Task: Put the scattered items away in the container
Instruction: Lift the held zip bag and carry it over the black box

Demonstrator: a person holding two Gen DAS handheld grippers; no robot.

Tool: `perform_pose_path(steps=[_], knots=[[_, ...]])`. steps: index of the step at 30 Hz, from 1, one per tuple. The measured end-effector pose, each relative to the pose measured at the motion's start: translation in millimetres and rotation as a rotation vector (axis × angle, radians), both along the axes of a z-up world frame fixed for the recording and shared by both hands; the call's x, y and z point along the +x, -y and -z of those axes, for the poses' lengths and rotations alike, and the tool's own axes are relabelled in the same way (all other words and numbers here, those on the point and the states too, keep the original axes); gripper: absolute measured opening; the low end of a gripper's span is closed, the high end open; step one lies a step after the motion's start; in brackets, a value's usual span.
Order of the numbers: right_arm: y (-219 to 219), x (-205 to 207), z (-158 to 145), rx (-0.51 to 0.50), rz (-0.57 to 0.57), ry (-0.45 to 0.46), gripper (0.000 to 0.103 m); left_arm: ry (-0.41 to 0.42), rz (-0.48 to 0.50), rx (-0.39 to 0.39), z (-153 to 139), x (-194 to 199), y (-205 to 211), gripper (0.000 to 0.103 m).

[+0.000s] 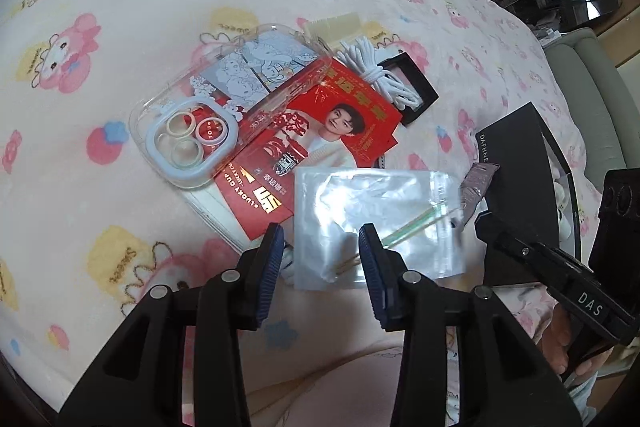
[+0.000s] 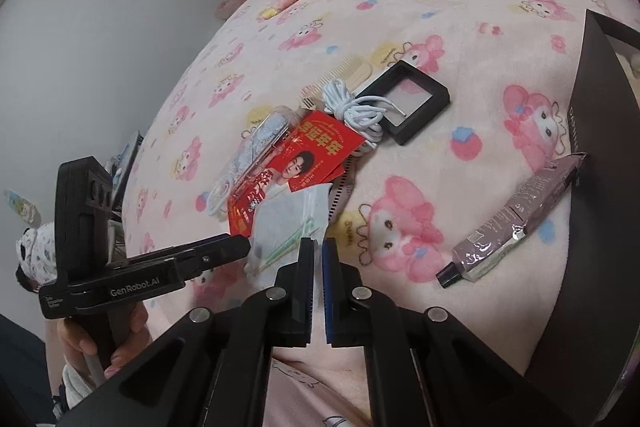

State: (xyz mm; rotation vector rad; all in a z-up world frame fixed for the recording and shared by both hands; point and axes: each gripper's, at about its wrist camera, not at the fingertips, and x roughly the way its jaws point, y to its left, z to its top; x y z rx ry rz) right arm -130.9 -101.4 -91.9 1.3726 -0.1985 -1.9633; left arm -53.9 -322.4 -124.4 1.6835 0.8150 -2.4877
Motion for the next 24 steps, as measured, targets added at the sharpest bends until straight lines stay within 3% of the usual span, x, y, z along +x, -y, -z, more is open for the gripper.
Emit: perform_pose_path(steps=[3,6,8,10,13,15,17,18,24], knots=[[2,-2,10,-0.014,-0.025,0.036,0.003,0.023,-0.028,0.004,6,4,3,0.040],[2,-10,39,0.038,-0.010,0.123,0.004,0.015,-0.041,-0.037,5,7,3,0.040],[2,-9,48,0.050,-0.011,0.140,0.008,0.011,-0.048,-0.015,8,6,6,0.039],[7,-8,55,0.070,-0.028,0.143,0.027,0.013,-0.058,-0.023,12,4,8,0.039],[18,-10,65,0.050,-0.047,0.166,0.035,0.016,-0.074,-0.034,16,0,9,0.037],[23,-14,76,0.055,-0.055,0.209,0.035,0.027,-0.061,-0.050,17,-3,7,0.036],[22,-17,79,0.016,-0.059,0.238,0.029,0.033,-0.025,-0.020,17,-6,3,0.036],[20,-17,76,-0.002,-0.061,0.227,0.015,0.032,-0.007,0.008,17,-7,0,0.036],[6,-6,36,-0.048,-0.049,0.144,0.008,-0.003,0.016,0.017,-6,1,-19,0.036]])
